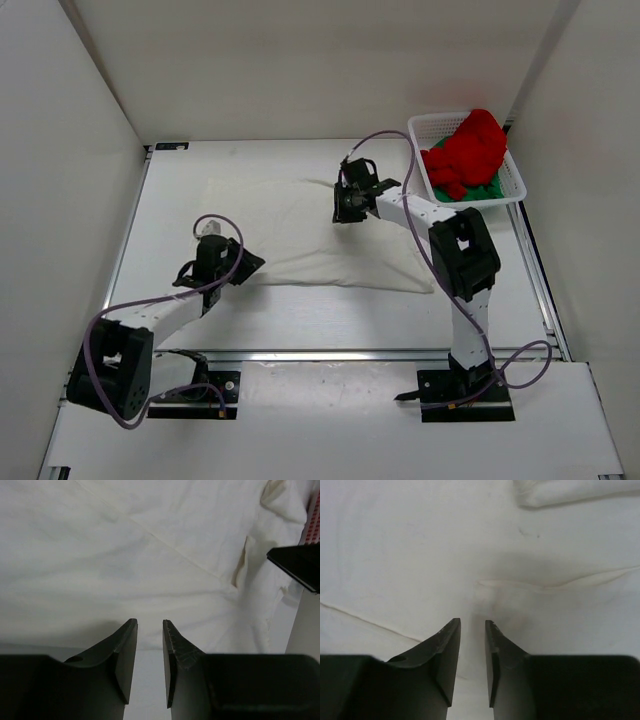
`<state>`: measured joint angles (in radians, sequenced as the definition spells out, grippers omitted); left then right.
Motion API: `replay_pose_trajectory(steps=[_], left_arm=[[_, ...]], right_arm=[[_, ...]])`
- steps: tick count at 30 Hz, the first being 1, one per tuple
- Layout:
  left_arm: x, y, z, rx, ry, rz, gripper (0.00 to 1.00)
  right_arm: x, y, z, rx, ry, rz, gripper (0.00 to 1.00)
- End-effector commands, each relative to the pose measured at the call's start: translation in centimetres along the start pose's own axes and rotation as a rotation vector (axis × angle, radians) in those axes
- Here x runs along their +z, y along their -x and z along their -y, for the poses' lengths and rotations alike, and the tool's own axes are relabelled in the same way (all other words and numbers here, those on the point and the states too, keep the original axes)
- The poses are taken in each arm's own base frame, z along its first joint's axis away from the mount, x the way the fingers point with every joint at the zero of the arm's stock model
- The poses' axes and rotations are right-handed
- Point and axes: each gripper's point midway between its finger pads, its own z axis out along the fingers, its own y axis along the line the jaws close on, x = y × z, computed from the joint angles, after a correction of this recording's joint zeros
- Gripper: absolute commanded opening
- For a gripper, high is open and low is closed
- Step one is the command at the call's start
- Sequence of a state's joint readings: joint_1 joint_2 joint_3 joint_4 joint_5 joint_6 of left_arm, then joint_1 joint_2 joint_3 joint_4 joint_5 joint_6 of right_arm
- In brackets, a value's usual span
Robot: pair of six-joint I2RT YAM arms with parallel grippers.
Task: Fold and stack the t-shirts
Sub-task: Fold the flattened tshirt in 1/3 of the way
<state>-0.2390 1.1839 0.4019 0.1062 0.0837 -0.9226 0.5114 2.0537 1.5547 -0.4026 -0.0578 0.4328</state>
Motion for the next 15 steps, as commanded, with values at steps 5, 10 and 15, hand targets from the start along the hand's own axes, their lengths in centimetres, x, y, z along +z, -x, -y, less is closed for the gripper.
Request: replay_pose_trajectory(steps=[5, 10, 15], left_arm=[[1.7, -4.1, 6.1, 0.194, -0.08, -0.085, 0.38], [3.3, -3.5, 7.1, 0.162, -0.095, -0.095, 0.37], [4.1, 2.1, 10.7, 0.16, -0.121, -0.002, 0.38]], right_arm=[[-6.0, -2.1, 1.5, -0.047, -0.032, 0.119, 0.32], [-6.3, 0.1, 5.6, 0.049, -0.014, 0.139, 0.12], [-3.8, 7.7, 9.3, 0.058, -0.112, 0.197, 0.01]])
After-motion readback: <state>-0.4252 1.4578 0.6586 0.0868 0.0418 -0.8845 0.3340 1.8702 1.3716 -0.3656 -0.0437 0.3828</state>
